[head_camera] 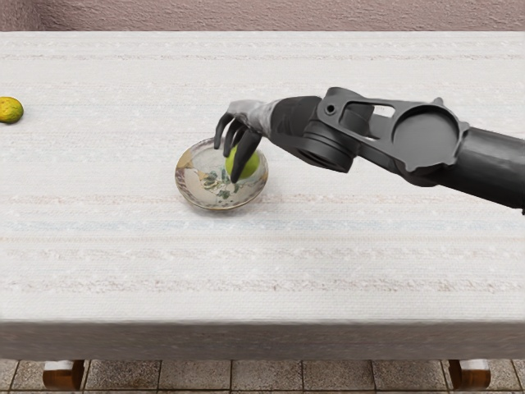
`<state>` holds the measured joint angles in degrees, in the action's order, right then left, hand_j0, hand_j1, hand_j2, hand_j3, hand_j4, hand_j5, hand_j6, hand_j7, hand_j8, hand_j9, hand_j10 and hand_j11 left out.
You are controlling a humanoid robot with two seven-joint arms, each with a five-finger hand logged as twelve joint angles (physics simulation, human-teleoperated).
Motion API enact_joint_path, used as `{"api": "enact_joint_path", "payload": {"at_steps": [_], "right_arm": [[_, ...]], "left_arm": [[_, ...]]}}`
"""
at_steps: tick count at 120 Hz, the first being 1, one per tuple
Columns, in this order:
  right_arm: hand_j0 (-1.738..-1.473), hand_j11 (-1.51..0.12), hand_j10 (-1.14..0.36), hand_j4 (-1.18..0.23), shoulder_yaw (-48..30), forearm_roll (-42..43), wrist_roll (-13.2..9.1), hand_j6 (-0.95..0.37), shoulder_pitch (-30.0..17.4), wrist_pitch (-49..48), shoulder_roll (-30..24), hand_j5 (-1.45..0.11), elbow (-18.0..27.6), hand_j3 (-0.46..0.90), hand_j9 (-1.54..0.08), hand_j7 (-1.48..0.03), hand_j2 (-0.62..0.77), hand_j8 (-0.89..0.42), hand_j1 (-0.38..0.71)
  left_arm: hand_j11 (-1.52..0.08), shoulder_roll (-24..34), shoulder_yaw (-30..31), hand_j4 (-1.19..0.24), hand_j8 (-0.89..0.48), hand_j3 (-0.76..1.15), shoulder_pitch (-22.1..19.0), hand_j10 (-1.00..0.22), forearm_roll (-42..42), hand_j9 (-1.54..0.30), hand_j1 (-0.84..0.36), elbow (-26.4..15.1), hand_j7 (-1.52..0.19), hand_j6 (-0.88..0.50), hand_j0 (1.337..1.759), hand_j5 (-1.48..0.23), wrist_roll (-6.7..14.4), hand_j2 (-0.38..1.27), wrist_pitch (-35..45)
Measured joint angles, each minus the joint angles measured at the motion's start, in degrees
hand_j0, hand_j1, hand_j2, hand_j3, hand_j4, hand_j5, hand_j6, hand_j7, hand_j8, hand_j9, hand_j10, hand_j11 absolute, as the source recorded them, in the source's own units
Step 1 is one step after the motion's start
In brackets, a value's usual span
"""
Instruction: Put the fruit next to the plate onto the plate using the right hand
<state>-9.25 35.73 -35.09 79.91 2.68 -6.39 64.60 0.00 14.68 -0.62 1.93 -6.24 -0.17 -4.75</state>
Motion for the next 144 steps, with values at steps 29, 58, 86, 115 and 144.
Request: {"api": "enact_joint_path", "payload": {"at_steps": [29,58,86,115,144], "right_arm": [[-1.651,-1.14,-0.48,-0.86,0.2,0.6,0.0,-0.87,-0.1,-0.1,5.1,-1.17,-6.6,0.0,-1.14,-1.13,0.51,-0.43,0.3],[-1.655,-0.91,-0.47,-0.69,0.5,0.7,0.1,-0.7,-0.1,-0.1,6.3,-0.92,-9.9,0.0,-0.91,-0.9,0.33,-0.48,0.26],[-1.657,-0.62,-0.4,-0.47,0.6,0.7,0.1,-0.48,-0.2,0.0,6.4,-0.63,-11.7,0.0,-0.62,-0.62,0.05,-0.41,0.15],[-1.658,-0.37,-0.26,-0.28,0.0,0.1,0.1,-0.28,-0.2,-0.3,6.4,-0.37,-11.8,0.0,-0.37,-0.37,-0.01,-0.26,-0.03],[-1.658,-0.15,-0.11,-0.12,-11.2,-3.7,0.1,-0.12,-5.1,-7.4,0.0,-0.15,-3.3,0.0,-0.15,-0.15,-0.01,-0.11,-0.22]], "left_arm": [[-0.32,0.0,0.0,-0.24,-0.24,0.0,0.0,-0.24,0.0,-0.32,0.06,0.0,-0.32,-0.24,1.658,-0.32,0.0,0.05,0.0],[-0.32,0.0,0.0,-0.24,-0.24,0.0,0.0,-0.24,0.0,-0.32,0.06,0.0,-0.32,-0.24,1.658,-0.32,0.0,0.05,0.0],[-0.32,0.0,0.0,-0.24,-0.24,0.0,0.0,-0.24,0.0,-0.32,0.06,0.0,-0.32,-0.24,1.658,-0.32,0.0,0.05,0.0],[-0.32,0.0,0.0,-0.24,-0.24,0.0,0.0,-0.24,0.0,-0.32,0.06,0.0,-0.32,-0.24,1.658,-0.32,0.0,0.05,0.0],[-0.32,0.0,0.0,-0.25,-0.25,0.0,0.0,-0.25,0.0,-0.32,0.06,0.0,-0.32,-0.25,1.658,-0.32,0.0,0.05,0.0]]}}
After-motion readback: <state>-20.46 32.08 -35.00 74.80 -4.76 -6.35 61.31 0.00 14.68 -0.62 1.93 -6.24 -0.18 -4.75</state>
